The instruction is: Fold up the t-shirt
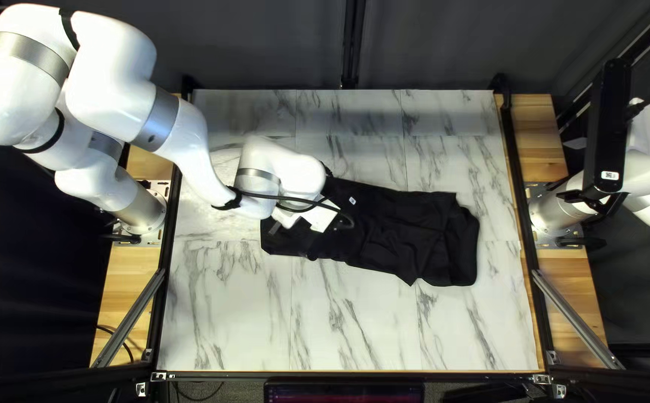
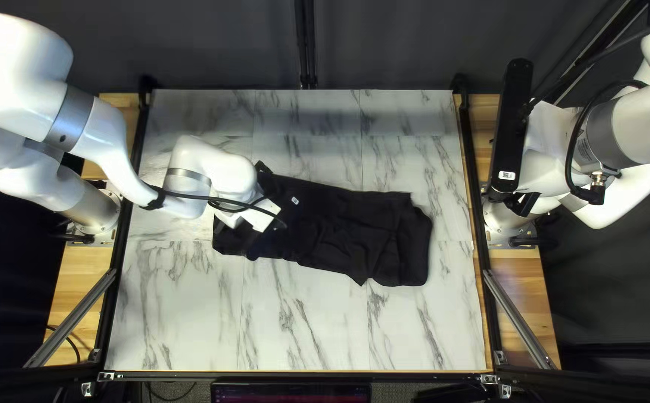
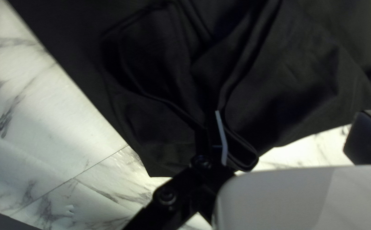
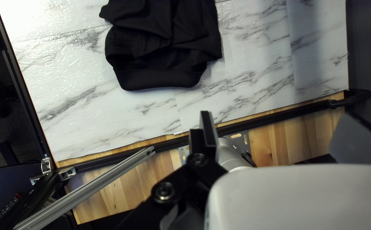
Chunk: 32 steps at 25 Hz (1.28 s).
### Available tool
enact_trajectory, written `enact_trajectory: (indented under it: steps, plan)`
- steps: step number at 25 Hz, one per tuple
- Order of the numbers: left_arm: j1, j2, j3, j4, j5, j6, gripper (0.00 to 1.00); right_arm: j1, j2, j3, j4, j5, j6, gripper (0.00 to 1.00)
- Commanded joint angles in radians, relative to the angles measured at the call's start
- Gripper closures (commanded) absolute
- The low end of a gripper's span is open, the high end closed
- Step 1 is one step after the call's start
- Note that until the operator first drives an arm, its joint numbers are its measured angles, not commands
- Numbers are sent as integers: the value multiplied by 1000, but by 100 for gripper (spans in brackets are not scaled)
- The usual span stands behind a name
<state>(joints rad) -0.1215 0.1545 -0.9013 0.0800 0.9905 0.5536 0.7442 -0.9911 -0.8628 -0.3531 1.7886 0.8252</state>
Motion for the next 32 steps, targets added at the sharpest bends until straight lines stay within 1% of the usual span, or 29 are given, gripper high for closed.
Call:
enact_trajectory:
  steps: [1, 7, 11, 14, 20, 24, 32]
  plan:
    - [-14, 56, -40, 4, 19, 49, 0, 0, 0, 0, 0, 0, 0, 0]
    - [-6, 88, -70, 11, 55, 101, 0, 0, 0, 0, 0, 0, 0, 0]
    - [11, 133, -132, 24, 109, 146, 0, 0, 0, 0, 0, 0, 0, 0]
    - [11, 153, -161, 28, 148, 170, 0, 0, 0, 0, 0, 0, 0, 0]
    - [-6, 169, -175, 21, 189, 195, 0, 0, 0, 0, 0, 0, 0, 0]
    - [-27, 189, -202, 13, 218, 212, 0, 0, 0, 0, 0, 0, 0, 0]
    - [-63, 209, -228, -6, 241, 244, 0, 0, 0, 0, 0, 0, 0, 0]
